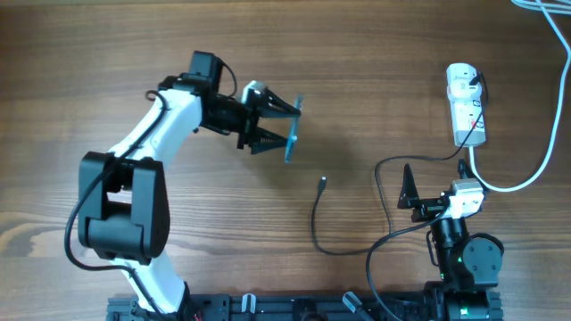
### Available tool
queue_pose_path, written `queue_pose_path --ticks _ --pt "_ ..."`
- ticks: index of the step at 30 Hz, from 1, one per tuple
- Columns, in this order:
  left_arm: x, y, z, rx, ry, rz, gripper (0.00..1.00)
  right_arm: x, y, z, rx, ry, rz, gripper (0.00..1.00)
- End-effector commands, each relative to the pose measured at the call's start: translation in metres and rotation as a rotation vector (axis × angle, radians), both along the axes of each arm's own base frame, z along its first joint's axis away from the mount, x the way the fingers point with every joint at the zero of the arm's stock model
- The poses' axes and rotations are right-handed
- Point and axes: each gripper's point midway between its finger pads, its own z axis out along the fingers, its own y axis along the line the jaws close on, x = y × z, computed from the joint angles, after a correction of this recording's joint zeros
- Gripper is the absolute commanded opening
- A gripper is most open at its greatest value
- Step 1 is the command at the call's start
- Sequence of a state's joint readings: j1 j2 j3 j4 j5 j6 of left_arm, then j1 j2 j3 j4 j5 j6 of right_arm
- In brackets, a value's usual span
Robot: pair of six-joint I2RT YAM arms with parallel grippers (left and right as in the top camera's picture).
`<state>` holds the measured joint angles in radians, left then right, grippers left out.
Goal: Plug charger to phone and switch on socket
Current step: 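Raise the held phone and swing it left, bottom facing right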
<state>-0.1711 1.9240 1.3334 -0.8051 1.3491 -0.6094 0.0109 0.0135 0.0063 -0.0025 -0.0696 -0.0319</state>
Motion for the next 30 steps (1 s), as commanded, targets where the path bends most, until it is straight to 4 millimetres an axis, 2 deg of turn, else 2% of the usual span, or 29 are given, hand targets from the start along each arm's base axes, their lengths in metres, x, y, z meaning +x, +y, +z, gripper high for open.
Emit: queue_pose_path --ticks 1,7,17,22,30 --pt "0.009 0.014 0.033 -0.115 0.044 0.042 0.7 0.0 -0.002 0.002 -0.011 -0.012 -0.012 1.0" --pt "0.016 0.034 0.051 -0.215 0.105 0.076 0.7 0.0 -0.002 0.002 -0.01 -0.012 -0.012 1.0" --pt "0.015 0.033 0.051 -0.206 0.189 0.084 0.68 0.0 -0.002 0.002 -0.011 -0.012 -0.012 1.0" --pt "0.016 0.034 0.051 -0.206 0.188 0.085 0.62 0.0 -0.002 0.002 -0.011 -0.012 -0.012 1.0" --pt "0.016 0.034 0.05 -0.199 0.204 0.088 0.64 0.0 -0.002 0.002 -0.011 -0.012 -0.012 1.0"
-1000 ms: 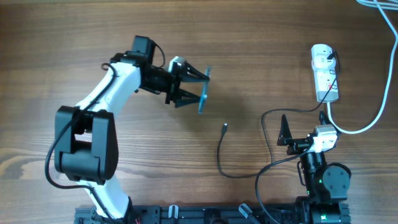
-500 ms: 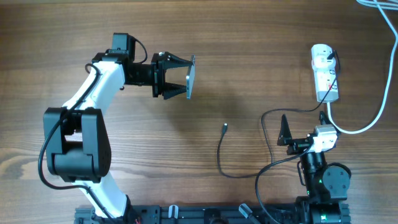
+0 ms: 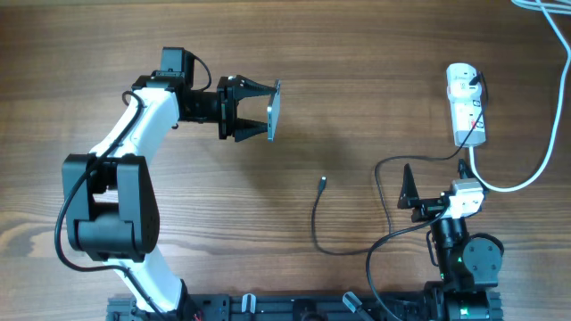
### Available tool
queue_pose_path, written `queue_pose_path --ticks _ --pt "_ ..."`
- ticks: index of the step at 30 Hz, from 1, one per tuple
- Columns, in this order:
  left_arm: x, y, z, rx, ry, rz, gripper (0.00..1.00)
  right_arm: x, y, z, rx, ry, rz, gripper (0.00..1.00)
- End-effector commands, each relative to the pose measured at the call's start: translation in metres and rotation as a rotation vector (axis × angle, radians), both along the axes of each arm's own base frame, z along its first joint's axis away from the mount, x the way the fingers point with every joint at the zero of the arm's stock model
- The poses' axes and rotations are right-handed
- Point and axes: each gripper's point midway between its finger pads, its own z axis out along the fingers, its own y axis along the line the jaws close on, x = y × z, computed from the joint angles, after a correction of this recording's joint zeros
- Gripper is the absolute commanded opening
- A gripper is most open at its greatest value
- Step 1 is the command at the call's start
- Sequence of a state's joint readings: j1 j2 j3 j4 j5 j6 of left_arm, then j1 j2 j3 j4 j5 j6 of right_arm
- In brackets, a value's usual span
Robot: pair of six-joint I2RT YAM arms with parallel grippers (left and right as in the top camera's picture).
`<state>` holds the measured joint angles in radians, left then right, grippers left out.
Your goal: Plug charger to phone and switch on socket
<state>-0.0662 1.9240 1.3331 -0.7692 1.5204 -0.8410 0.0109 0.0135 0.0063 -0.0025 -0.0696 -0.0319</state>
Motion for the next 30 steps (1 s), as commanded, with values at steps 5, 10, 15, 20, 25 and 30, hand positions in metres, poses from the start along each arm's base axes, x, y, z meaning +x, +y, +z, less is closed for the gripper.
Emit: queue_pose_path --ticks 5,10,15,20,25,30 --pt "-0.004 0.001 0.021 -0.043 0.106 -0.005 0.61 0.0 -0.002 0.002 -0.011 -0.012 -0.012 1.0" --pt "-0.004 0.001 0.021 -0.041 0.127 -0.005 0.6 0.0 -0.002 0.002 -0.011 -0.012 -0.012 1.0" --pt "-0.004 0.001 0.021 -0.038 0.171 -0.004 0.6 0.0 -0.002 0.002 -0.011 -0.012 -0.012 1.0" --pt "-0.005 -0.005 0.017 -0.013 0.158 -0.011 0.61 0.0 -0.002 0.002 -0.01 -0.012 -0.012 1.0" --pt "-0.006 -0.009 0.012 0.014 0.158 -0.015 0.61 0.0 -0.002 0.002 -0.011 -0.012 -0.012 1.0" --pt "-0.006 -0.01 0.012 0.014 0.157 -0.016 0.61 0.0 -0.002 0.002 -0.011 -0.012 -0.012 1.0"
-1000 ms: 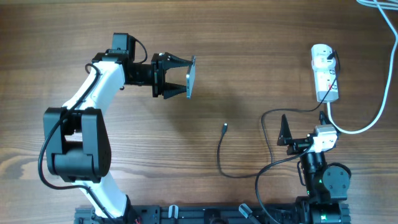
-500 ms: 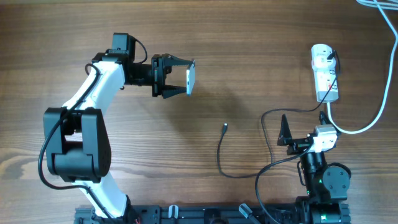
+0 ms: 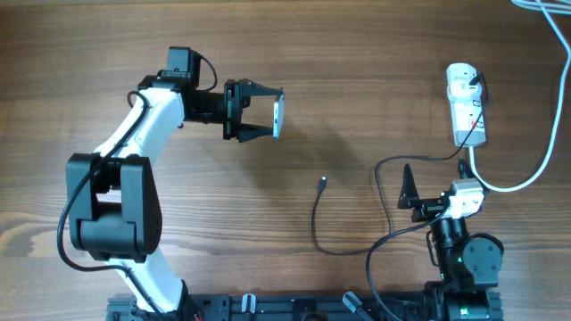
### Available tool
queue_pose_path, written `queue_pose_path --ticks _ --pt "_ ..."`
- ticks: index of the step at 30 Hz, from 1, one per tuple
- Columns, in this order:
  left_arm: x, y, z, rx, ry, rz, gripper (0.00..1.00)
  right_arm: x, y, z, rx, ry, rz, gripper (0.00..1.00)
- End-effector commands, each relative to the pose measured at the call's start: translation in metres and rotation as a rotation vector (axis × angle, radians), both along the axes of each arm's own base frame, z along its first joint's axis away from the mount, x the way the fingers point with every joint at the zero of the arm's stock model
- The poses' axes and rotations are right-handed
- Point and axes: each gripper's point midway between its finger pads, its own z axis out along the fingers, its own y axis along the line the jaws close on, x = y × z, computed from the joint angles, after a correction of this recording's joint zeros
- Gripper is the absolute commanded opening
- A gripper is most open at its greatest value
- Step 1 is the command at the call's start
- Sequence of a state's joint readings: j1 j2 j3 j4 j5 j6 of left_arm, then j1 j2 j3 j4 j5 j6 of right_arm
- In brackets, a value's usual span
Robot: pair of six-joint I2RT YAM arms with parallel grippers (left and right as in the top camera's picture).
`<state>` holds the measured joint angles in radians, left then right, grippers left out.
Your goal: Plug charger to phone and switch on socket
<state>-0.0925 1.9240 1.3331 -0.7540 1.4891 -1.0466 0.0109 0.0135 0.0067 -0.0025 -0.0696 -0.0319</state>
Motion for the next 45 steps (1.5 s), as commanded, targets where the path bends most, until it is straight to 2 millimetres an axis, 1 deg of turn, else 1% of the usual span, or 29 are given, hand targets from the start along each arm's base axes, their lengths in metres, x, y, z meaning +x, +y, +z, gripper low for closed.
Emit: queue_pose_path --ticks 1,4,7,10,16,18,23,30,34,45 --pt "-0.003 0.0 0.017 -0.03 -0.029 -0.007 0.61 0.0 -0.002 0.002 -0.011 -0.012 -0.012 1.0" --pt "-0.002 0.0 0.015 -0.013 -0.031 -0.003 0.6 0.0 -0.002 0.002 -0.011 -0.012 -0.012 1.0" --pt "0.0 0.0 0.004 0.047 -0.029 0.013 0.58 0.0 -0.002 0.002 -0.011 -0.012 -0.012 1.0" --pt "0.002 0.001 0.001 0.071 -0.012 0.021 0.58 0.0 -0.002 0.002 -0.011 -0.012 -0.012 1.0" --pt "0.003 0.001 0.001 0.069 -0.025 0.022 0.57 0.0 -0.002 0.002 -0.011 -0.012 -0.012 1.0" --pt "0.003 0.001 0.002 0.064 -0.024 0.021 0.57 0.0 -0.002 0.002 -0.011 -0.012 -0.012 1.0" --pt "-0.001 0.0 0.013 -0.001 -0.018 0.002 0.57 0.0 -0.002 0.002 -0.011 -0.012 -0.012 1.0" --pt "-0.001 0.0 0.013 -0.002 -0.018 0.002 0.57 0.0 -0.002 0.002 -0.011 -0.012 -0.012 1.0" --pt "-0.003 -0.001 0.023 -0.058 -0.012 -0.014 0.57 0.0 -0.002 0.002 -0.011 -0.012 -0.012 1.0" --pt "-0.003 -0.001 0.023 -0.058 -0.013 -0.014 0.57 0.0 -0.002 0.002 -0.011 -0.012 -0.012 1.0"
